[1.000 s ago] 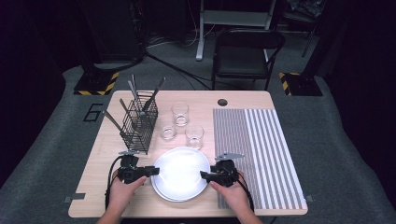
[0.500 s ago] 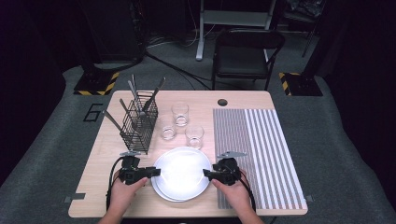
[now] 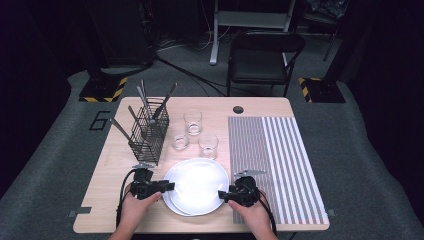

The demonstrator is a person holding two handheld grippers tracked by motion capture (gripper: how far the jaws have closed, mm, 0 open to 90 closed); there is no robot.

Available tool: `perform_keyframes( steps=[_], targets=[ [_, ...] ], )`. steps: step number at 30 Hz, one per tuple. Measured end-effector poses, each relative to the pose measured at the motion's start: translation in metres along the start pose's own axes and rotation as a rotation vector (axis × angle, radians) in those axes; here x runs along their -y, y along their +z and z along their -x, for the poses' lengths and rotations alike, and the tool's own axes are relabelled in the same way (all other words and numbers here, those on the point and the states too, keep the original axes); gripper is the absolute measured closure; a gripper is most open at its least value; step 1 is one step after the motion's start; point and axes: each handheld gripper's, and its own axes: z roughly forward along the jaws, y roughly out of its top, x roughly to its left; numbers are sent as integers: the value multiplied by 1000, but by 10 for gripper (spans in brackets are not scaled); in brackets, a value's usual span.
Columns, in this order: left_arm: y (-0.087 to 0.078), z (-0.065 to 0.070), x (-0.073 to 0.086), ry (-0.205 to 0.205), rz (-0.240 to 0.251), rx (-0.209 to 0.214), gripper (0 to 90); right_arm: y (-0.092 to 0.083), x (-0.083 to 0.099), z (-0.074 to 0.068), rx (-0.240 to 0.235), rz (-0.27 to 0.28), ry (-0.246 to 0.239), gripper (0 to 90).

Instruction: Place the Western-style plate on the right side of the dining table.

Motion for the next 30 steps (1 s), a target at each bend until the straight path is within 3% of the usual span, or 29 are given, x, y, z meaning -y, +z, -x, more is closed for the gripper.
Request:
perform_keyframes(
  steps=[2, 8, 13, 23, 30],
  targets=[
    [2, 2, 1, -9, 3, 1, 615, 0, 2, 1, -32, 0, 10, 484],
    [3, 3, 1, -4, 2, 0, 606, 0, 4, 4, -48, 14, 30, 521],
    [5, 5, 2, -2, -1, 0, 605, -2, 3, 8, -34, 35, 29, 558],
    [10, 9, 2, 23, -8, 9, 600, -8, -1, 17, -19, 72, 79, 633],
    [12, 11, 3, 28, -10, 12, 594, -13, -2, 21, 2, 89, 77, 667]
  ],
)
